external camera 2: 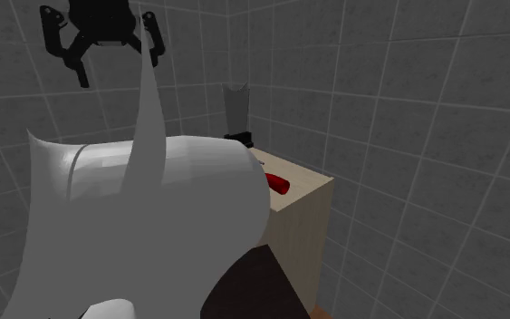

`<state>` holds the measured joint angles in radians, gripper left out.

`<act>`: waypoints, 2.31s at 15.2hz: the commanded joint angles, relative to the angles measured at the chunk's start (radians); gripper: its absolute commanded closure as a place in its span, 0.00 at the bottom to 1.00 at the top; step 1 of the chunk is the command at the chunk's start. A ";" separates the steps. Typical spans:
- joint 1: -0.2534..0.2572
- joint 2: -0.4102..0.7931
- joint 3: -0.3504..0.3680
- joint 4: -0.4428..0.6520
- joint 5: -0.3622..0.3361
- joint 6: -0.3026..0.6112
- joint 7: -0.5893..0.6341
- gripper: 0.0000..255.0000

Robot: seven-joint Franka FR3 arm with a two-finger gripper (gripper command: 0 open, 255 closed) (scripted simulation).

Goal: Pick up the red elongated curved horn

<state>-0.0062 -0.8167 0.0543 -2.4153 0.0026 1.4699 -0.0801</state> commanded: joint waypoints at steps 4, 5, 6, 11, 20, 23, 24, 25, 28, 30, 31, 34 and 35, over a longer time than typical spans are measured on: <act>-0.019 0.043 -0.046 -0.036 -0.046 0.071 -0.056 0.00; -0.026 0.061 -0.061 -0.046 -0.061 0.096 -0.074 0.00; -0.033 0.079 -0.076 -0.054 -0.076 0.121 -0.091 0.00; -0.066 0.193 -0.151 -0.076 -0.145 0.249 -0.175 0.00; -0.117 0.471 -0.275 -0.029 -0.230 0.476 -0.313 0.00; -0.131 0.579 -0.312 0.010 -0.241 0.545 -0.360 0.00; -0.135 0.616 -0.323 0.025 -0.243 0.566 -0.376 0.00; -0.140 0.653 -0.333 0.042 -0.242 0.587 -0.393 0.00; -0.155 0.768 -0.360 0.100 -0.235 0.643 -0.443 0.00; -0.167 0.846 -0.374 0.145 -0.224 0.676 -0.478 0.00; -0.173 0.885 -0.380 0.169 -0.217 0.691 -0.495 0.00; -0.197 1.004 -0.391 0.248 -0.193 0.728 -0.548 0.00; -0.207 1.043 -0.392 0.277 -0.184 0.738 -0.565 0.00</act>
<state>-0.2014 0.1887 -0.3328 -2.1662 -0.1883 2.1982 -0.6223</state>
